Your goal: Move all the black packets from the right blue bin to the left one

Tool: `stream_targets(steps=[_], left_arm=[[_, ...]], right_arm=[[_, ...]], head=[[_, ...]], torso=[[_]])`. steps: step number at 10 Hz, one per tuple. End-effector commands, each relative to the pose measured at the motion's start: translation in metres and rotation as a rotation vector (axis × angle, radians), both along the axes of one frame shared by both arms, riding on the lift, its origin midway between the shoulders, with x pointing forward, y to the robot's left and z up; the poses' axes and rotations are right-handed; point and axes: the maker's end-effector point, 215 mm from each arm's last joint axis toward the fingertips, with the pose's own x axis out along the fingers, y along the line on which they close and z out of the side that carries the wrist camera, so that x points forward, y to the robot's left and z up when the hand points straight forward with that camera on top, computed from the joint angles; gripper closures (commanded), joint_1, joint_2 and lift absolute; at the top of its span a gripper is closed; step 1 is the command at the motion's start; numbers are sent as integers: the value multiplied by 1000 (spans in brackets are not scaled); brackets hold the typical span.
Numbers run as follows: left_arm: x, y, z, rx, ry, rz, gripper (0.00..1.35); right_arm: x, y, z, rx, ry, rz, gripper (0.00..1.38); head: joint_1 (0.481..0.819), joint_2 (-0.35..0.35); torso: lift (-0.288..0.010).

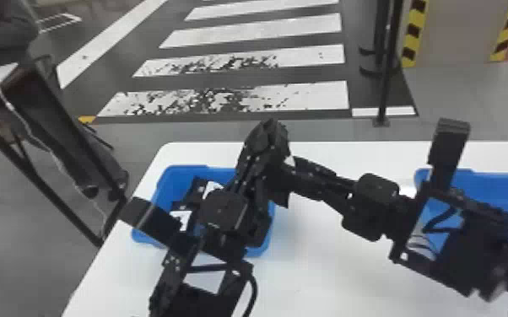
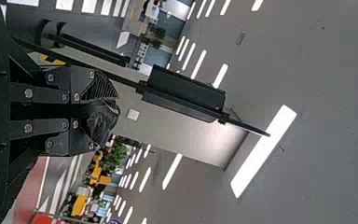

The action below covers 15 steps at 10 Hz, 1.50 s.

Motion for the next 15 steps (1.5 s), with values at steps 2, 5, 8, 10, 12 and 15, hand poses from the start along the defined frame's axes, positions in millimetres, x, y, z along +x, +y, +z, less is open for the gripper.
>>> stream_targets(steps=[2, 5, 8, 10, 12, 15], left_arm=[[-1, 5, 7, -1, -23, 13, 1214], [3, 28, 9, 51, -51, 90, 1214], [23, 70, -22, 169, -25, 212, 1213], [60, 128, -76, 362, 22, 364, 1214], [81, 199, -126, 530, 103, 518, 1214], [77, 226, -170, 410, 257, 590, 360]], right_arm=[[0, 0, -8, -32, -10, 0, -2], [-1, -6, -19, 8, 52, 6, 94], [11, -32, -21, 32, 69, -49, 94], [20, -52, -21, 55, 82, -92, 96], [22, -61, -14, 78, 75, -103, 96], [31, -81, -12, 94, 47, -156, 96]], head=[[676, 255], [677, 270], [678, 288], [683, 293], [688, 318], [695, 350]], torso=[[-140], [-140], [-140], [-140], [-140], [-140]])
